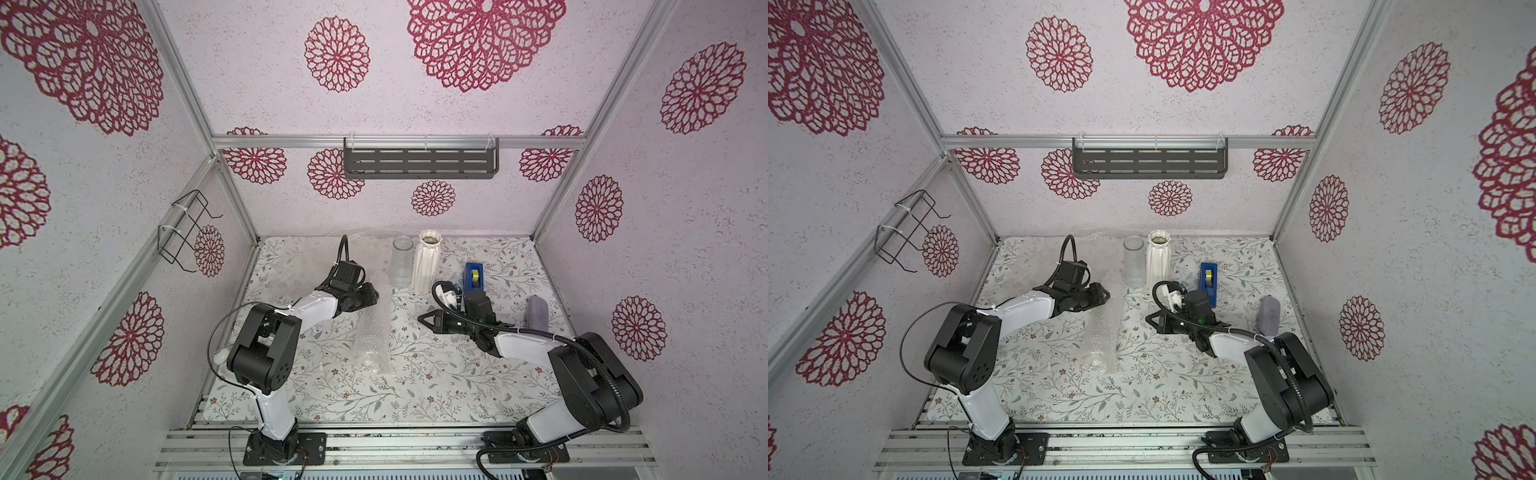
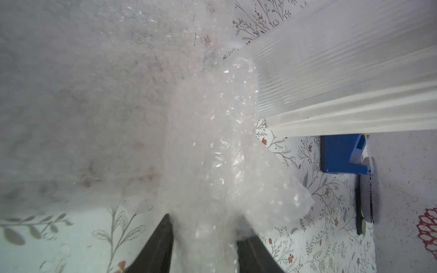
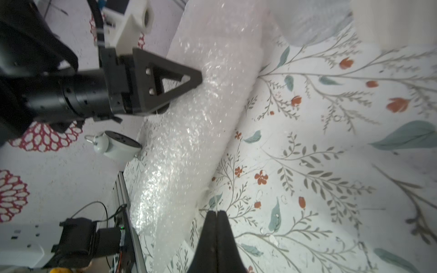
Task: Wrap vases in bubble wrap
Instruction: Tear off the tape using the Tape Cutter, then stick the tape on the bubble wrap.
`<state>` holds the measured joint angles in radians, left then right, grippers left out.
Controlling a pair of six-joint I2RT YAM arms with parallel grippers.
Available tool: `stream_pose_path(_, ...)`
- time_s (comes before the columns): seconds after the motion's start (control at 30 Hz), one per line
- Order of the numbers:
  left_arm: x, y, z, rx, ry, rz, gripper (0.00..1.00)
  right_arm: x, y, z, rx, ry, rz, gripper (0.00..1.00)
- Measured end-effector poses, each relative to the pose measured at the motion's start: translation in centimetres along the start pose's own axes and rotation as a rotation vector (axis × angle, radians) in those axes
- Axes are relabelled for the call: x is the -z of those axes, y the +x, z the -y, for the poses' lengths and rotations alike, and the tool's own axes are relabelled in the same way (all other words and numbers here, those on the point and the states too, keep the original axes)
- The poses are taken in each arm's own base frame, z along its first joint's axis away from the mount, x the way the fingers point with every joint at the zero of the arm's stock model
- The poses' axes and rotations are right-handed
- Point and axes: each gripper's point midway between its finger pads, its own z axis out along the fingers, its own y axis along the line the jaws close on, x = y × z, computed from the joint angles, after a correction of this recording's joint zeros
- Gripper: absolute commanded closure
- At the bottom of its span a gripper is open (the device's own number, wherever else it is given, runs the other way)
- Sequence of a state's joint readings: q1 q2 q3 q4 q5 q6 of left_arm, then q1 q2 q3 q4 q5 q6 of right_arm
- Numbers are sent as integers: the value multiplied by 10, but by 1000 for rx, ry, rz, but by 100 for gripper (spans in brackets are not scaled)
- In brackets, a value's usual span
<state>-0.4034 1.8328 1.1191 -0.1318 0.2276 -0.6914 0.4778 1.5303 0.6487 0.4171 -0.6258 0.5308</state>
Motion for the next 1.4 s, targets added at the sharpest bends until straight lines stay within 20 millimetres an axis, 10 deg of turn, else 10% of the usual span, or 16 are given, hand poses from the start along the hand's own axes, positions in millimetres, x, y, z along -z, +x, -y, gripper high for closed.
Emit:
stream_pose_path(0.6, -5, 28, 33, -103, 109, -106, 60, -30, 27, -71, 344, -157, -160, 100)
stream_pose_path(1.4, -6, 32, 36, -111, 119, -116, 63, -65, 31, -46, 308, -94, -187, 96)
